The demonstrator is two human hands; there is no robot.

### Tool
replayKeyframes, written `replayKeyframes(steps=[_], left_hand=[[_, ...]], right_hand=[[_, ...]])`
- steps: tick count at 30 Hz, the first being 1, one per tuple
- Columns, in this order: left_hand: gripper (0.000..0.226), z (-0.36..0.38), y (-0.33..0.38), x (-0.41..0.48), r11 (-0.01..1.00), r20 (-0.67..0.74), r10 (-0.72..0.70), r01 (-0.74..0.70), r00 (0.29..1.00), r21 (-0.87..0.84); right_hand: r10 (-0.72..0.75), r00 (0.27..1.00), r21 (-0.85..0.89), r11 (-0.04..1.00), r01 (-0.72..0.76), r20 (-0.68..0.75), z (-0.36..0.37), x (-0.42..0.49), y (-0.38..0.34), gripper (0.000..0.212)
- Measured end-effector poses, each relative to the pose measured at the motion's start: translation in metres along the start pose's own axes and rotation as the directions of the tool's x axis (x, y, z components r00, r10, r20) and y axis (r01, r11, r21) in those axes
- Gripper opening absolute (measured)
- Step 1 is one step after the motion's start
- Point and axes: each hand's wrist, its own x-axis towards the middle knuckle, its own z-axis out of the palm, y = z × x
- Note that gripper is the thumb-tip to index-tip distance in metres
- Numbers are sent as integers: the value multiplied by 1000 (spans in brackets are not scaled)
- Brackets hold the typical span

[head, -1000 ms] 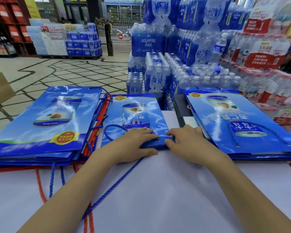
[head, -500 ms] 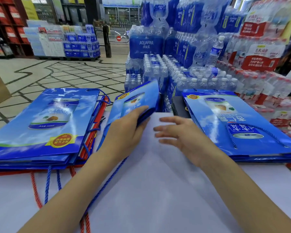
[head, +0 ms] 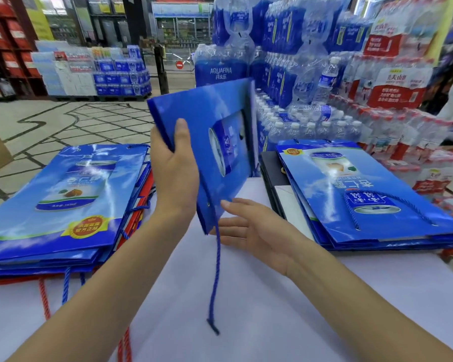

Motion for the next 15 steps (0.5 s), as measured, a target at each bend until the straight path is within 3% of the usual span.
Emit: replayKeyframes(steps=[4, 6, 9, 12, 14, 15], left_hand=[[21, -14, -9, 10, 999, -84, -39, 41, 996, 14], [37, -25, -16, 15, 994, -114, -74, 83, 991, 72], [49, -37, -29, 24, 961, -50, -238, 243, 970, 131], [43, -46, -37, 27, 919, 26, -356, 345, 934, 188], [29, -51, -43, 24, 850, 76, -377, 312, 923, 424], [25, -53, -49, 22, 743, 106, -358, 214, 928, 634]], right_hand=[[-78, 985, 121, 988, 97, -152, -4, 0, -9, 54], [-143, 963, 84, 983, 166, -230, -9, 2, -16, 46], [-312, 880, -206, 946, 252, -357, -21, 7, -25, 32], [-460, 793, -453, 851, 265, -400, -32, 8, -31, 18], [-483, 774, -559, 804, 205, -410, -38, 7, -32, 14], [-487, 772, -612, 773, 164, -408, -41, 7, -31, 16]])
